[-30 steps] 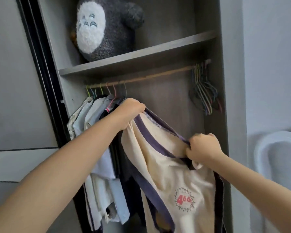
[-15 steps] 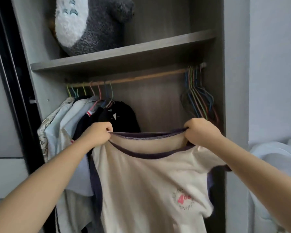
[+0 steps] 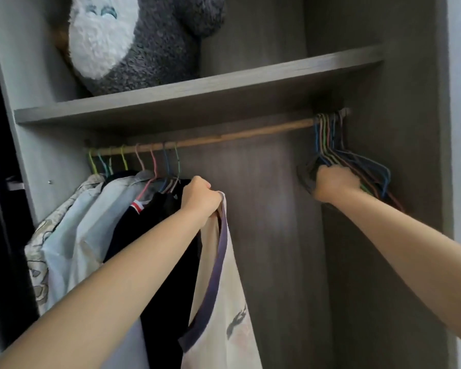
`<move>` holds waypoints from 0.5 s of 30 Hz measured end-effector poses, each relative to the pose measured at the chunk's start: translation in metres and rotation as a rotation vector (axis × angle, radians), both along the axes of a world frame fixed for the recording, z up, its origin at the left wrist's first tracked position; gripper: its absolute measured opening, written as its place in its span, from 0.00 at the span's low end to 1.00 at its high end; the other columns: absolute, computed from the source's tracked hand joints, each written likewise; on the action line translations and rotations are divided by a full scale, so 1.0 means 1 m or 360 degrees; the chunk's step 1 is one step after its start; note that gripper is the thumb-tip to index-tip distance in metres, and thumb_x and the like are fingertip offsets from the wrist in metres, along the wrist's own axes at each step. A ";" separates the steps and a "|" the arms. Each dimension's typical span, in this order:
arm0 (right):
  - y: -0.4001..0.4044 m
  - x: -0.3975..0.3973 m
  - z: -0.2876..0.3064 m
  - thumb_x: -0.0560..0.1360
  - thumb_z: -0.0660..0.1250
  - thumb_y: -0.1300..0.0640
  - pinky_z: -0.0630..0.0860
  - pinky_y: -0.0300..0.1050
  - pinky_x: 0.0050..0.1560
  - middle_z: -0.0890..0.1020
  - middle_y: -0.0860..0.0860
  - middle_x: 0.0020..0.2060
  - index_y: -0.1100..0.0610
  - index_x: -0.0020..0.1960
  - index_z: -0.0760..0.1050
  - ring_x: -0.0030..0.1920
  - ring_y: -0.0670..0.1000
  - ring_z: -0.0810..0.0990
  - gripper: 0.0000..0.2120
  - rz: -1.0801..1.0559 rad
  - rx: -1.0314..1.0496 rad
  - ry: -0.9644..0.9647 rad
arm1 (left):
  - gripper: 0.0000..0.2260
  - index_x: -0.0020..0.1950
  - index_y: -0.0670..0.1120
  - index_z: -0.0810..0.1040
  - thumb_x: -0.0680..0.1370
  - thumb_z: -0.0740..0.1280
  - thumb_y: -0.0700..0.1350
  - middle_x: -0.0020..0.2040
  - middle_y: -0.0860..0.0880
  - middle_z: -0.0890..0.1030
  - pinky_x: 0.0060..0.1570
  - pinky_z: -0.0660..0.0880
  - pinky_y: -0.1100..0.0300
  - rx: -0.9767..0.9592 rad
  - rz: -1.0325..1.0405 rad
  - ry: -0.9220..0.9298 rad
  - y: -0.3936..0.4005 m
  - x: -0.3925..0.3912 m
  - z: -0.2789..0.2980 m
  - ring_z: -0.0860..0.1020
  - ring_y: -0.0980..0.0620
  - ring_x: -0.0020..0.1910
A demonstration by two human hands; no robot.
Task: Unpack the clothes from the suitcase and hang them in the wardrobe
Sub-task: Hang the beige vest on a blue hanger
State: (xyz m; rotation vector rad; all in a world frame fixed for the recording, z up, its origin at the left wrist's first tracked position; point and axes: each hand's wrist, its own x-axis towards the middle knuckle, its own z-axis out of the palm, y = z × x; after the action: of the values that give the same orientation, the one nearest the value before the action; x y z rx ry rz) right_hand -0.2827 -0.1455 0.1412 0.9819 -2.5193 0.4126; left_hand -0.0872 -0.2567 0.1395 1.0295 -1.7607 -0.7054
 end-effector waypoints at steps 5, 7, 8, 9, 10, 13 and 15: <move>-0.023 -0.030 -0.009 0.77 0.58 0.59 0.70 0.50 0.58 0.73 0.60 0.61 0.62 0.62 0.66 0.61 0.59 0.72 0.14 -0.0294 -0.0074 0.0327 | 0.16 0.64 0.41 0.65 0.77 0.59 0.35 0.57 0.41 0.71 0.51 0.75 0.52 0.0057 -0.0014 -0.0087 -0.040 0.013 -0.004 0.71 0.45 0.46; -0.031 -0.037 -0.012 0.77 0.56 0.63 0.70 0.49 0.57 0.76 0.59 0.59 0.62 0.61 0.66 0.59 0.59 0.74 0.12 -0.0357 -0.0029 0.0351 | 0.11 0.59 0.41 0.68 0.77 0.56 0.34 0.46 0.44 0.70 0.45 0.72 0.54 0.0089 -0.0064 -0.0076 -0.057 0.021 -0.006 0.69 0.49 0.38; -0.033 -0.040 -0.013 0.77 0.55 0.64 0.70 0.48 0.56 0.76 0.59 0.58 0.62 0.61 0.67 0.58 0.59 0.75 0.13 -0.0368 -0.0002 0.0340 | 0.08 0.49 0.42 0.70 0.77 0.55 0.32 0.40 0.46 0.68 0.42 0.70 0.55 0.0098 -0.0084 -0.0074 -0.061 0.024 -0.006 0.67 0.50 0.34; -0.034 -0.042 -0.012 0.77 0.55 0.65 0.71 0.48 0.54 0.77 0.58 0.59 0.61 0.61 0.68 0.58 0.59 0.76 0.14 -0.0368 0.0022 0.0328 | 0.11 0.39 0.44 0.68 0.76 0.54 0.31 0.35 0.47 0.65 0.39 0.68 0.55 0.0092 -0.0121 -0.0080 -0.066 0.026 -0.005 0.65 0.49 0.33; -0.034 -0.044 -0.011 0.77 0.55 0.65 0.72 0.47 0.53 0.77 0.58 0.59 0.61 0.62 0.70 0.58 0.58 0.76 0.14 -0.0358 0.0053 0.0305 | 0.15 0.33 0.46 0.63 0.75 0.53 0.29 0.33 0.47 0.63 0.37 0.66 0.56 0.0084 -0.0161 -0.0105 -0.070 0.028 -0.004 0.64 0.49 0.33; -0.035 -0.047 -0.003 0.77 0.56 0.65 0.74 0.48 0.52 0.76 0.59 0.59 0.62 0.62 0.72 0.59 0.59 0.76 0.15 -0.0292 0.0083 0.0209 | 0.17 0.32 0.48 0.60 0.74 0.51 0.28 0.37 0.45 0.64 0.38 0.65 0.55 0.0137 -0.0222 -0.0139 -0.082 0.034 -0.005 0.66 0.48 0.40; -0.035 -0.048 0.003 0.76 0.57 0.65 0.74 0.50 0.53 0.76 0.62 0.58 0.65 0.61 0.71 0.58 0.61 0.76 0.15 -0.0232 -0.0027 0.0144 | 0.17 0.33 0.49 0.60 0.75 0.52 0.29 0.37 0.46 0.63 0.41 0.63 0.56 0.0134 -0.0186 -0.0179 -0.088 0.040 -0.007 0.64 0.49 0.41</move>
State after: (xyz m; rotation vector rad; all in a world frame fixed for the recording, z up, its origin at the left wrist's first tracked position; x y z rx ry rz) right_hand -0.3304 -0.1809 0.1437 0.7865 -2.4811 0.3375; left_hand -0.0477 -0.3452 0.1325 1.0468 -1.9144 -0.8136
